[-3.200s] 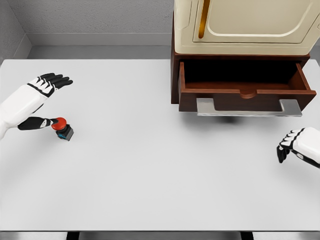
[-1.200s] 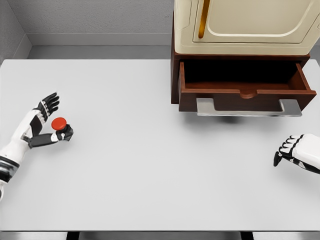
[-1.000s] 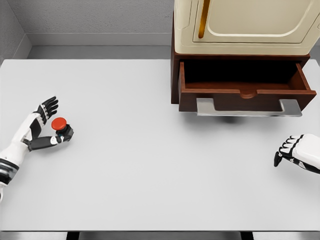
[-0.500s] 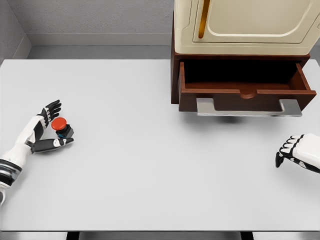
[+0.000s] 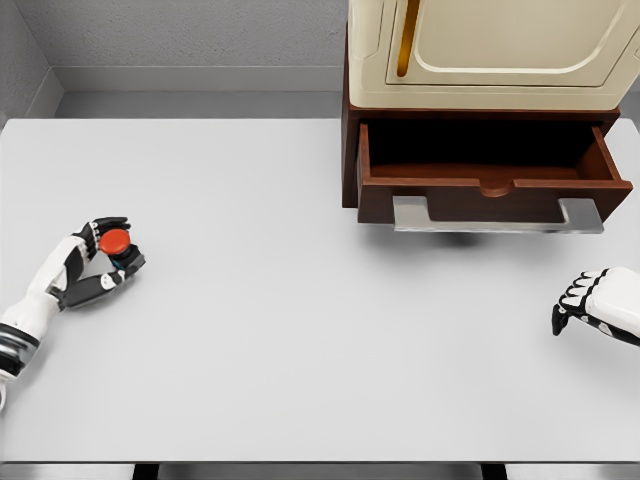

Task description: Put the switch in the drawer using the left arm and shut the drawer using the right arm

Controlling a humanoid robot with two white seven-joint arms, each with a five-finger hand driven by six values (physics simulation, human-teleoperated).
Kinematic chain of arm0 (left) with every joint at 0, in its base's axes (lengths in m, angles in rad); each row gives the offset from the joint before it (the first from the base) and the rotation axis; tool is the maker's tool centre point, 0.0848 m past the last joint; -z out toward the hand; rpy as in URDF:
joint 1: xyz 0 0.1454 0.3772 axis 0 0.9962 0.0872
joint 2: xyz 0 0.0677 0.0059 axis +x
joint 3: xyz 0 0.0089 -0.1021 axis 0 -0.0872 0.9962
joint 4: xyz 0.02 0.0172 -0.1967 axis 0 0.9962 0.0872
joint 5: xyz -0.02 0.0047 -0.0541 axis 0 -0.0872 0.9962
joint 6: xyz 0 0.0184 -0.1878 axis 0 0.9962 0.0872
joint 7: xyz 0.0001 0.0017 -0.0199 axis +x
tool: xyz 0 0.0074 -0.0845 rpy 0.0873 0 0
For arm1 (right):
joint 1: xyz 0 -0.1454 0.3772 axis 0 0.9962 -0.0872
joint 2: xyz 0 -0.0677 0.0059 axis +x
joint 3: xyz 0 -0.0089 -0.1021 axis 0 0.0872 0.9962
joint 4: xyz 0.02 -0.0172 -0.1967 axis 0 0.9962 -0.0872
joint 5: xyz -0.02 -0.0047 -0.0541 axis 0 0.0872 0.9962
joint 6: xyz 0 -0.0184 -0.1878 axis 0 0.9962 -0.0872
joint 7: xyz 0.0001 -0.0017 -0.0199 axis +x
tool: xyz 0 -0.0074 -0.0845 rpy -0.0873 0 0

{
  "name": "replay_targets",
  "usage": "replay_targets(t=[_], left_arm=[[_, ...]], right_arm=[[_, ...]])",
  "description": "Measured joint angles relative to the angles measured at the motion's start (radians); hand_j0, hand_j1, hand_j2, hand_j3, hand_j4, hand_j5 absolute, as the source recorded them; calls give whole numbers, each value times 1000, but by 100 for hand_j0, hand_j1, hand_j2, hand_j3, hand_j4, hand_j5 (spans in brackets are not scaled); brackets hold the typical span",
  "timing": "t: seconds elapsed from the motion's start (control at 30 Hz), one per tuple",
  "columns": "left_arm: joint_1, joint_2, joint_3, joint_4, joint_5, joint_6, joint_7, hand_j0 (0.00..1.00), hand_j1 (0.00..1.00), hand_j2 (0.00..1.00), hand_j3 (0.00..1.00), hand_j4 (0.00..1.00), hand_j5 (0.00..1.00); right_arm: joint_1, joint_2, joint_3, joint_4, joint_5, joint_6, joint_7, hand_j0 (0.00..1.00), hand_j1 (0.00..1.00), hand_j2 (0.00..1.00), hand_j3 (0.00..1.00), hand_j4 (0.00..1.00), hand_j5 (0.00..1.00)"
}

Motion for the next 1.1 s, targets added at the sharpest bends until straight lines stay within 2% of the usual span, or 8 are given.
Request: replay_targets(t=[0.03,0.23,0.43,0.63,0.9,1.1], left_arm=[[0,0,2,1,-1,-1,0,49,49,49,49,49,49],[-11,2,9,0,-12,-5,8,40,40,40,40,40,40],[-17,6,10,-24,-25,-3,7,36,36,36,36,36,36],[-15,30,14,-99,-55,7,6,36,36,36,36,36,36],[-66,48,13,-161,-61,10,-5,36,36,36,36,36,36],[-81,43,6,-217,-62,10,-15,36,36,36,36,36,36]], right_arm=[[0,0,0,0,0,0,0,35,35,35,35,35,35],[0,0,0,0,0,0,0,36,36,36,36,36,36],[0,-2,0,0,1,0,0,36,36,36,36,36,36],[0,-2,0,0,1,0,0,35,35,35,35,35,35],[0,-1,0,0,1,0,0,35,35,35,35,35,35],[-2,0,0,0,1,0,0,35,35,35,35,35,35]])
